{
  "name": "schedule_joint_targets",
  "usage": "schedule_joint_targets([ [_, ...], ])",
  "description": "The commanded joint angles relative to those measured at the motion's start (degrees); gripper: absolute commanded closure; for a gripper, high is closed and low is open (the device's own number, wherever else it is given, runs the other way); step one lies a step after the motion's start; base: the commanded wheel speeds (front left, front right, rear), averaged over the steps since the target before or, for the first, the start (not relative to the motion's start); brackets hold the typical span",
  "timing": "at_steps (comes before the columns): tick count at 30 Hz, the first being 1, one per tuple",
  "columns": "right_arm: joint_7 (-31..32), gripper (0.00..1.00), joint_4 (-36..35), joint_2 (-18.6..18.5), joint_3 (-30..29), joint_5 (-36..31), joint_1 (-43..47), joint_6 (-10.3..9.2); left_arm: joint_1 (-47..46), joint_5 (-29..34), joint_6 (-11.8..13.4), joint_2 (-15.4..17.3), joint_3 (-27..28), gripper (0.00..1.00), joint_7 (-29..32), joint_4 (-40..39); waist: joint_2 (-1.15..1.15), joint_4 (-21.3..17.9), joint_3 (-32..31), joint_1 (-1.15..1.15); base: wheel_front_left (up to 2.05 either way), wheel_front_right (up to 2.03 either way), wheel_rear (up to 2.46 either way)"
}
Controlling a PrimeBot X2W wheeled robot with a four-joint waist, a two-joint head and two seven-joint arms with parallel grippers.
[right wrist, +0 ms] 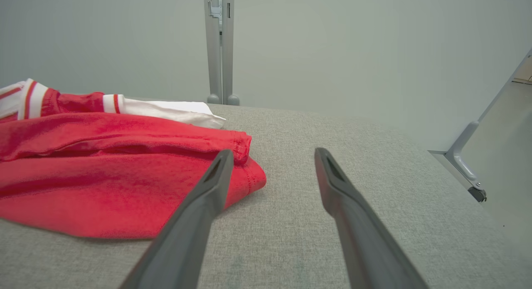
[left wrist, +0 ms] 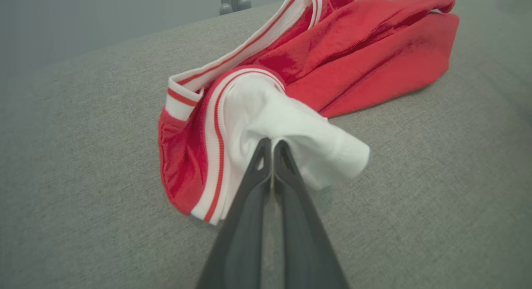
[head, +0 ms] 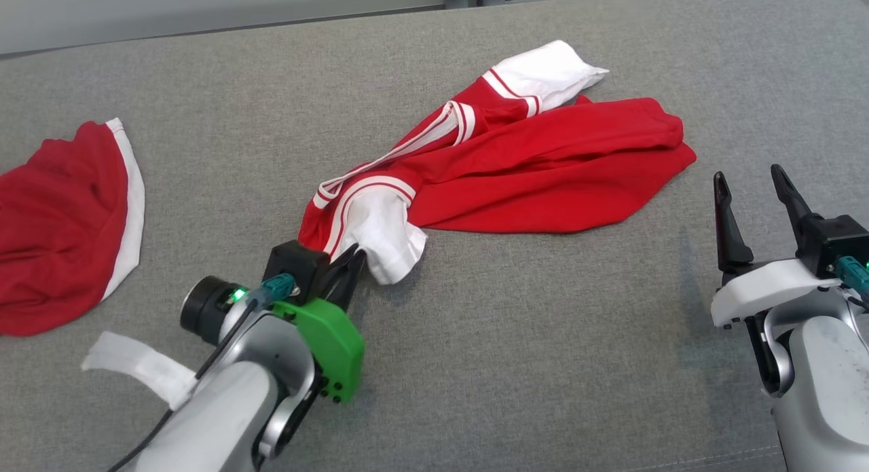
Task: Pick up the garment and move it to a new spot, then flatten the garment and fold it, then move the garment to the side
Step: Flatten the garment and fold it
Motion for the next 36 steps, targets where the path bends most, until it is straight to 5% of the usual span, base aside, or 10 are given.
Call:
schedule_joint_targets([
  [1, -0.17, 0.0, -0.18, -0.09, -0.1, 0.36, 0.92, 0.0, 1.53, -0.31, 0.43, 2.48, 0.25, 1.0, 1.85, -2.58, 0.0, 0.4, -0.41, 0.0, 0.0, 0.0, 0.0],
  [7, -0.17, 0.0, -0.23, -0.07, -0.1, 0.48, 1.68, 0.0, 6.41, -2.07, 0.42, 12.18, 0.91, 1.0, 10.0, -12.92, 0.0, 0.6, -0.58, 0.0, 0.0, 0.0, 0.0],
  [11, -0.17, 0.0, -0.21, -0.1, 0.08, 0.61, 1.82, 0.0, 7.4, -2.67, 0.87, 14.4, 1.71, 1.0, 11.12, -14.64, 0.0, 0.5, -0.49, 0.0, 0.0, 0.0, 0.0],
  [14, -0.17, 0.0, -0.23, -0.12, 0.31, 0.75, 2.0, 0.0, 7.94, -2.62, 1.41, 14.83, 1.75, 0.0, 11.17, -15.15, 0.0, 0.33, -0.43, 0.0, 0.0, 0.0, 0.0],
  [21, -0.17, 0.0, -0.44, -0.73, 0.07, 1.37, 2.77, 0.0, 10.29, -4.39, 2.28, 13.82, 0.84, 0.0, 12.79, -14.92, 0.0, -0.19, -0.65, 0.0, 0.0, 0.0, 0.0],
  [25, -0.17, 0.0, -0.76, -0.96, -0.7, 1.36, 3.74, 0.0, 12.68, -5.28, 5.8, 13.12, 3.35, 0.0, 9.68, -15.14, 0.0, -0.31, -1.78, 0.0, 0.0, 0.0, 0.0],
  [31, -0.17, 0.0, -1.66, -0.62, -1.21, 1.27, 6.57, 0.0, 18.28, -7.67, 12.04, 8.08, 9.75, 0.0, -2.87, -17.29, 0.0, -0.28, -4.75, 0.0, 0.0, 0.0, 0.0],
  [36, -0.17, 0.0, -4.56, -0.22, -2.91, 1.11, 10.3, 0.0, 22.74, -6.57, 13.32, 4.32, 11.16, 0.0, -13.52, -17.73, 0.0, 0.49, -8.2, 0.0, 0.0, 0.0, 0.0],
])
